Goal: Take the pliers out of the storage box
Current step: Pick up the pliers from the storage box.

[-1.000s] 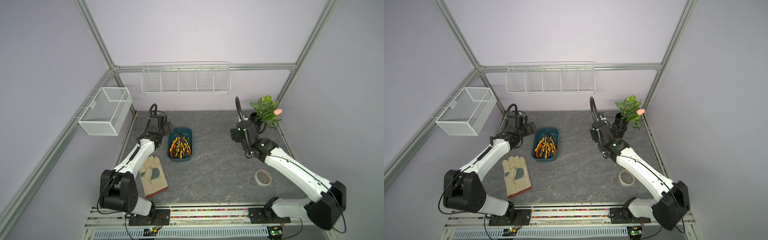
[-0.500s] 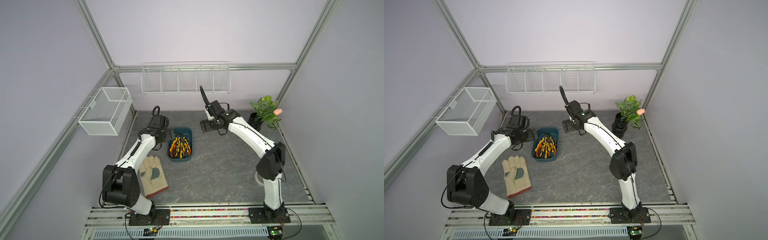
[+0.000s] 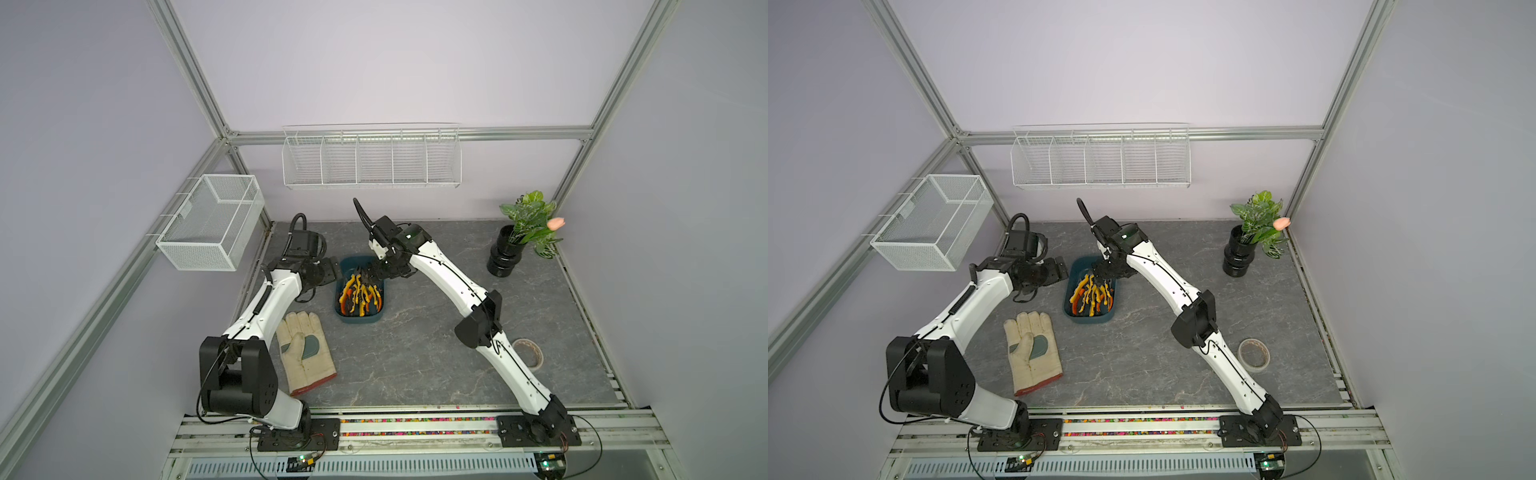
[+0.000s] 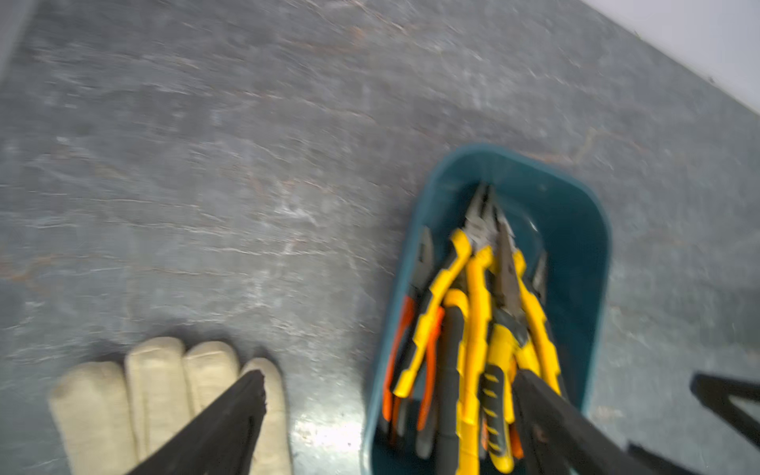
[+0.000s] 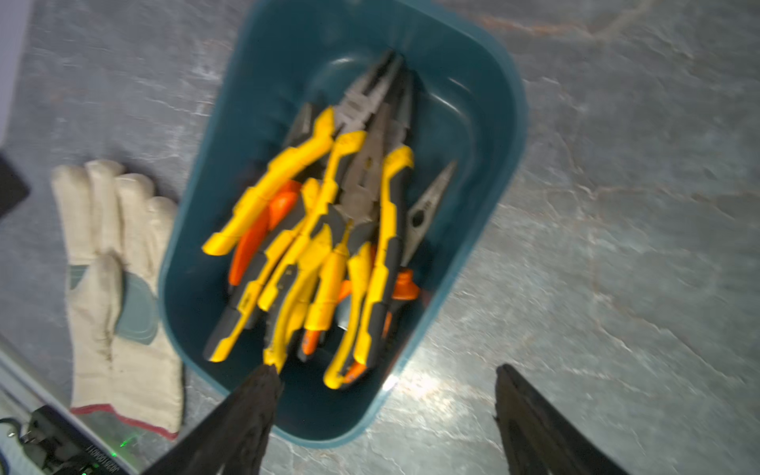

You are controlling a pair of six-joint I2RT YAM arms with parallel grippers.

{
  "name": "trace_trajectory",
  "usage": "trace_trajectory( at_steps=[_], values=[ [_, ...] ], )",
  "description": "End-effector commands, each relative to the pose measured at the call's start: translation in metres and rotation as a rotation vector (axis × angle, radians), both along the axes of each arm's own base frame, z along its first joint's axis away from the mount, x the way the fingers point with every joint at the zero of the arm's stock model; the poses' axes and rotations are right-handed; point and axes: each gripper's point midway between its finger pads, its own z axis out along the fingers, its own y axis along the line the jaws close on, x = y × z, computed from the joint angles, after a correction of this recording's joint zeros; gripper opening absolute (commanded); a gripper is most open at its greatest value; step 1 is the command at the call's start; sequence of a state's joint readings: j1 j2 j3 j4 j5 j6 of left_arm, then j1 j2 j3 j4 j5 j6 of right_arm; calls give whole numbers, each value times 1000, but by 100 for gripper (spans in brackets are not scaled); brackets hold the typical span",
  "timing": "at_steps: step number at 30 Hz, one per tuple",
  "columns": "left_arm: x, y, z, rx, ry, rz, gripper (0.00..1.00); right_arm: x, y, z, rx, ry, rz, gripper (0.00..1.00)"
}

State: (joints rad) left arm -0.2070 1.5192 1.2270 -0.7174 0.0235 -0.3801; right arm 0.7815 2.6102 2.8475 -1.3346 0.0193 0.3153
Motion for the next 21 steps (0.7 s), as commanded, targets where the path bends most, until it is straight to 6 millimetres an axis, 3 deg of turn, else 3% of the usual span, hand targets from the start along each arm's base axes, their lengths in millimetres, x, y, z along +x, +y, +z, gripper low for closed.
trace_trajectory(
  at_steps=[1,5,9,12,15,21],
  values=[
    [-18,-34,-8,109,82,-161,92,10,-42,25,-99,-62,-98,87],
    [-28,-48,-24,258,154,-227,89,26,-87,33,-176,-91,-203,85],
    [-31,-53,-37,278,198,-225,80,31,-121,40,-128,-115,-252,84],
    [-32,-52,-45,286,219,-207,77,27,-147,32,-52,-107,-311,83],
    [-32,-56,-55,274,243,-207,65,24,-172,25,-20,-105,-359,82],
    [-28,-69,-65,282,254,-209,62,13,-201,9,-26,-92,-384,82]
  ],
)
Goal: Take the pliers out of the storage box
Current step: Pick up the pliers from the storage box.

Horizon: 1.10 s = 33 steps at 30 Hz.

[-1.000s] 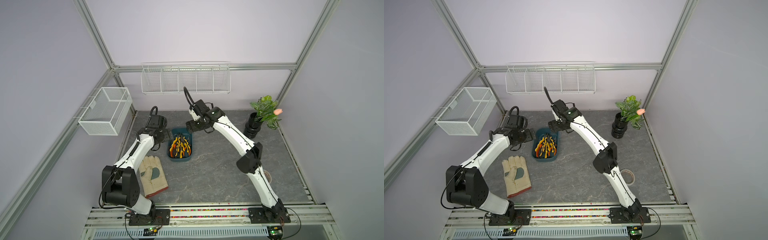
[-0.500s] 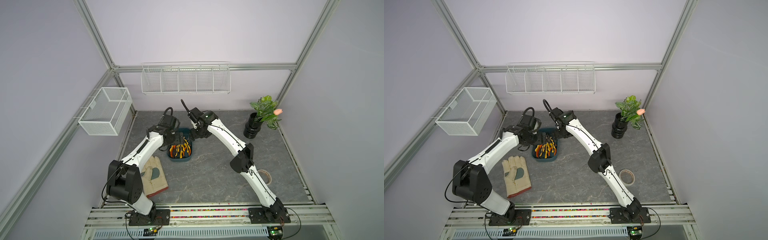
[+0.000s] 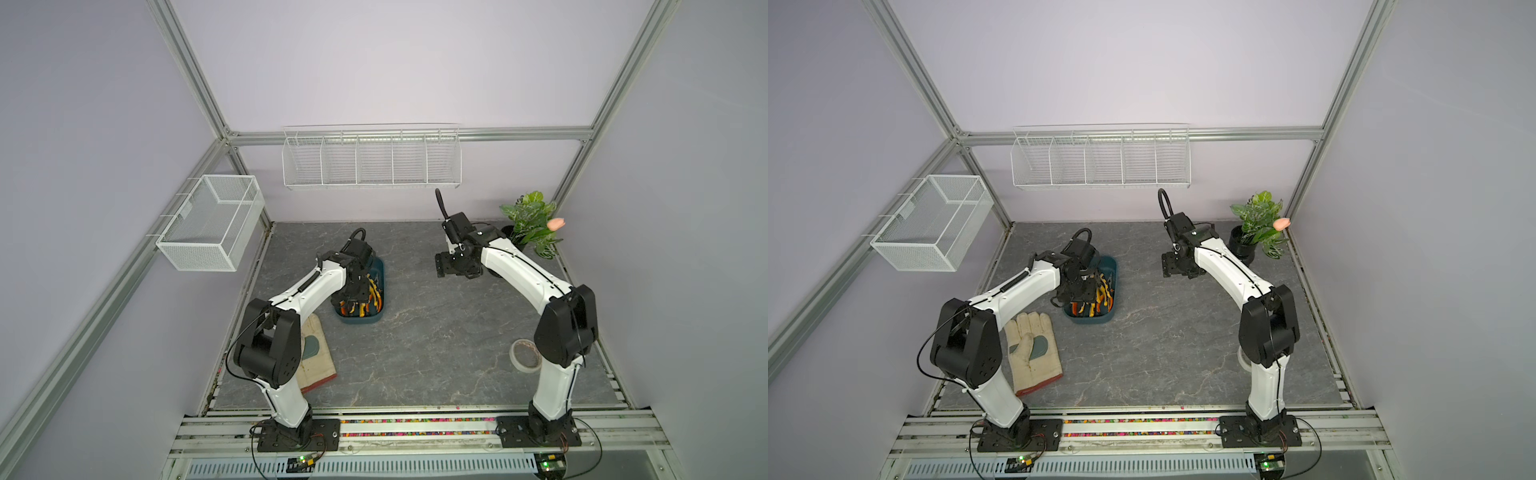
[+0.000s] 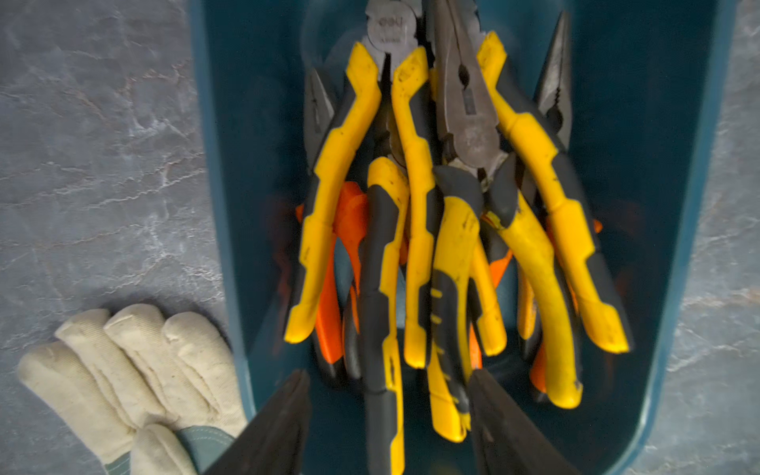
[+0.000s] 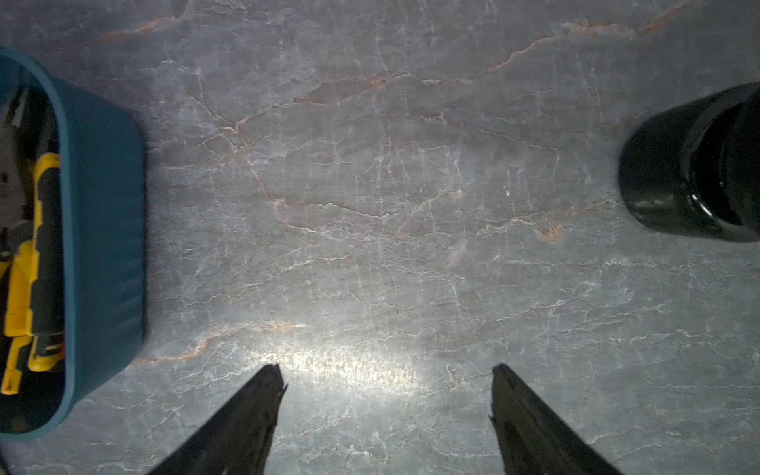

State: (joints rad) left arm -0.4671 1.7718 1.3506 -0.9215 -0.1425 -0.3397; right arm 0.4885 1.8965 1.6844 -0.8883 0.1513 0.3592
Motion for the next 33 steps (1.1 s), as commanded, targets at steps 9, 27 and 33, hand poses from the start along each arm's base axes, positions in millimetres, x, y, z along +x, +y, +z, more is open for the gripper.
trace_trajectory(
  at_steps=[9,27,33],
  values=[
    [15,-16,-11,53,12,18,49,0,-17,-9,83,-35,-28,81],
    [16,-18,-28,70,48,7,23,-1,-25,-24,105,-10,-51,81],
    [16,-20,-26,57,47,-1,0,-3,-27,-28,102,-2,-51,81]
  ],
)
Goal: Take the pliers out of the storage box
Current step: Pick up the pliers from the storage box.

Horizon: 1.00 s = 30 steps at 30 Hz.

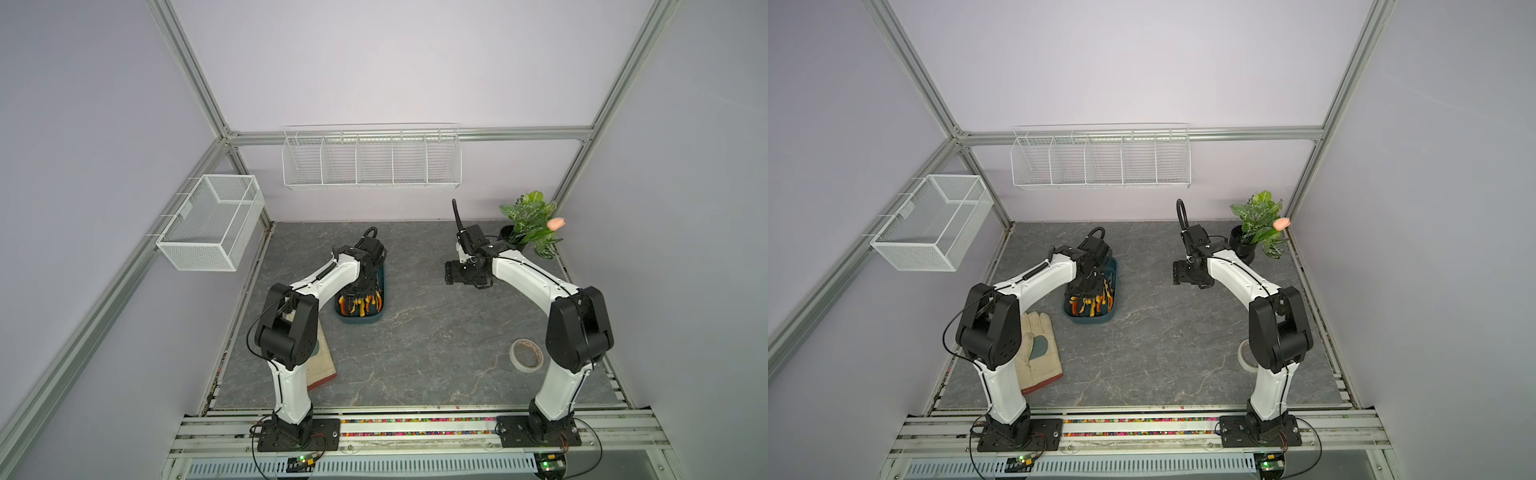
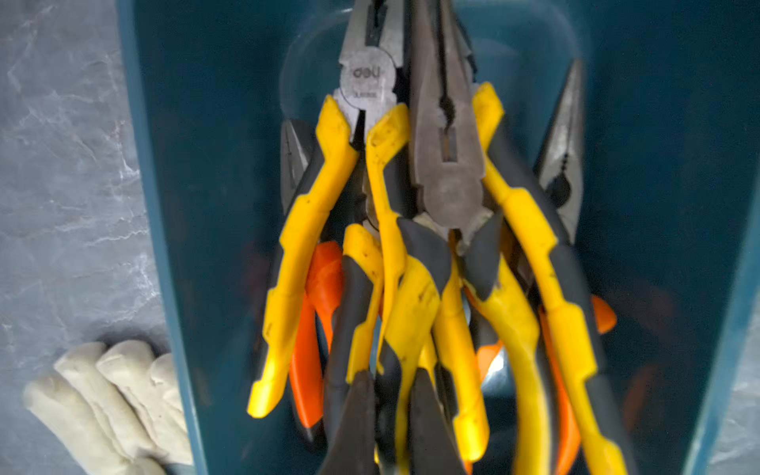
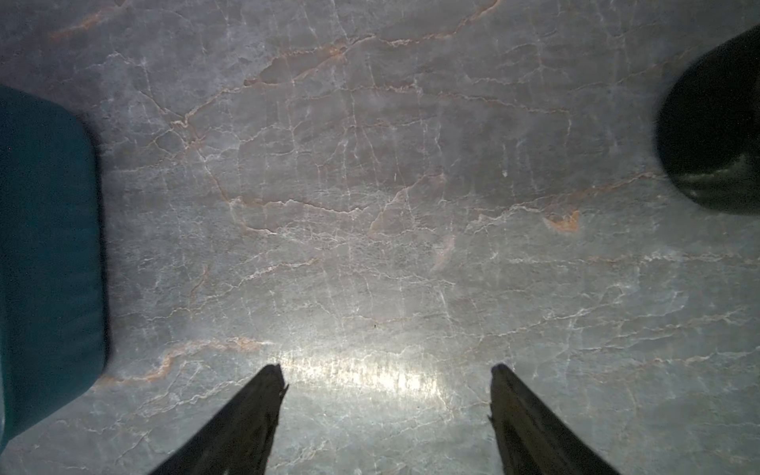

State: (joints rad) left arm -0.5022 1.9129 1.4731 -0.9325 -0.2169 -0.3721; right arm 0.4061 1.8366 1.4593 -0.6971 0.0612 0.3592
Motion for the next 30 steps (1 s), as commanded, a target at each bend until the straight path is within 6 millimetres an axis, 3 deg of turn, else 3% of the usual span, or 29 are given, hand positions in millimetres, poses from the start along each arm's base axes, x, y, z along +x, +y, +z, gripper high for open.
trace_trajectory(
  at_steps=[1,6,12,16,20,25,27,30],
  values=[
    [-8,-5,-10,-12,51,-11,0,-2,-3,7,16,-15,-5,81],
    [-9,-4,10,-24,15,-23,0,-3,-3,13,19,-28,1,81],
    [-15,-6,50,-102,-73,-54,0,-5,8,37,104,-87,36,82],
    [-29,-16,74,-221,-129,-95,0,-10,34,60,253,-131,124,82],
    [-44,-27,97,-354,-196,-135,0,-25,74,86,505,-150,265,82],
    [-54,-28,102,-413,-231,-144,0,-38,110,115,772,-118,360,81],
    [-55,-24,96,-398,-228,-132,0,-38,112,113,737,-84,333,80],
    [-58,-20,90,-364,-241,-120,0,-38,108,103,527,-41,282,80]
  ],
)
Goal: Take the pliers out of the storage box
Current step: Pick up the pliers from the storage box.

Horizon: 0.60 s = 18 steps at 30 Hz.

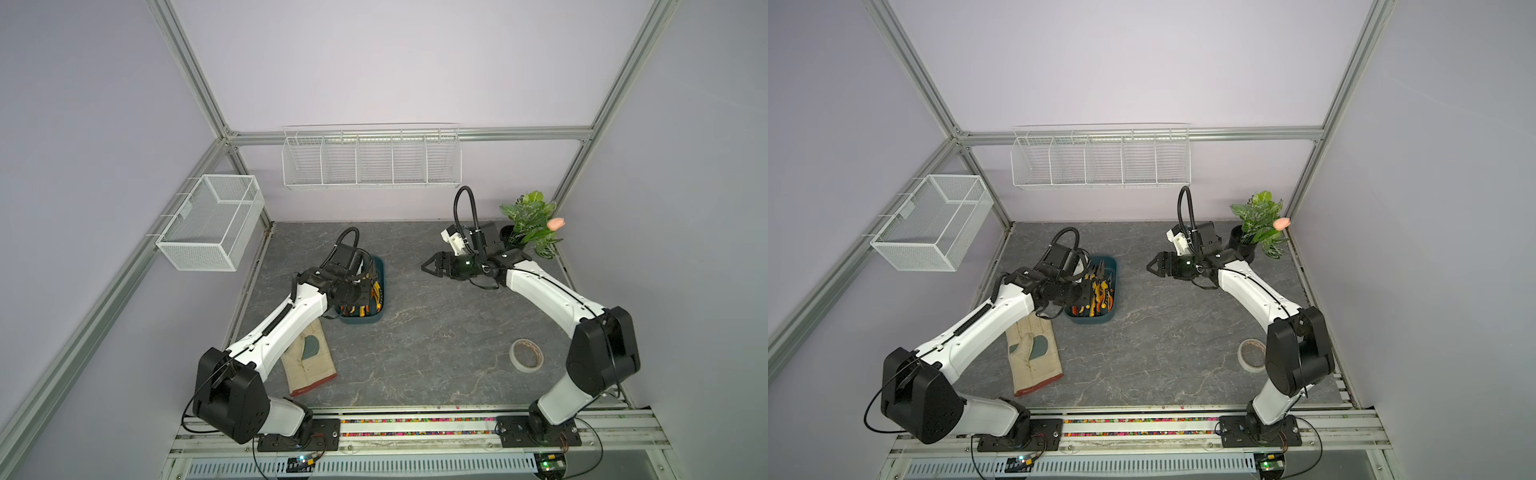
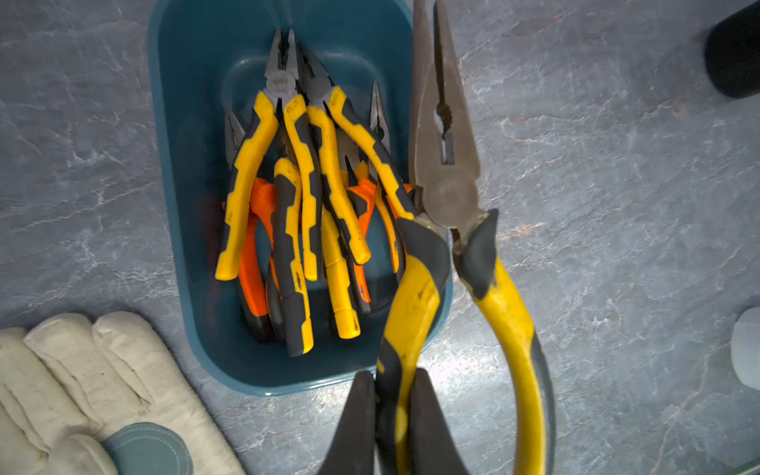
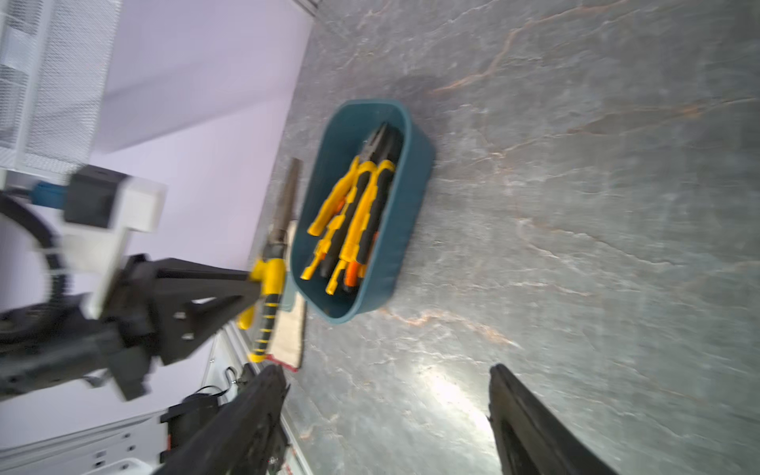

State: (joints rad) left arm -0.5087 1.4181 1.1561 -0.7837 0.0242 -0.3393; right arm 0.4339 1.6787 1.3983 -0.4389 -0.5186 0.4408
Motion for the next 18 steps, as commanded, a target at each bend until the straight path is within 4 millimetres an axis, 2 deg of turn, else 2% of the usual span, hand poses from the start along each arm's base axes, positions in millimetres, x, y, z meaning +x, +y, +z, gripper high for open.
trace_trajectory(
  at_steps=[1,4,9,15,18],
  values=[
    [4,-7,8,-18,-73,10,0,-7,4,-3,-176,42,-14,81],
    [0,-10,8,-7,-108,7,0,-3,8,-5,-270,91,-47,82],
    [-3,-15,13,-5,-155,-1,0,4,31,-5,-237,160,-81,80],
    [-9,-18,25,103,-257,-29,0,10,43,-23,-412,256,-160,83],
    [-12,-24,28,162,-319,-46,0,8,61,-21,-418,277,-155,83]
  ],
)
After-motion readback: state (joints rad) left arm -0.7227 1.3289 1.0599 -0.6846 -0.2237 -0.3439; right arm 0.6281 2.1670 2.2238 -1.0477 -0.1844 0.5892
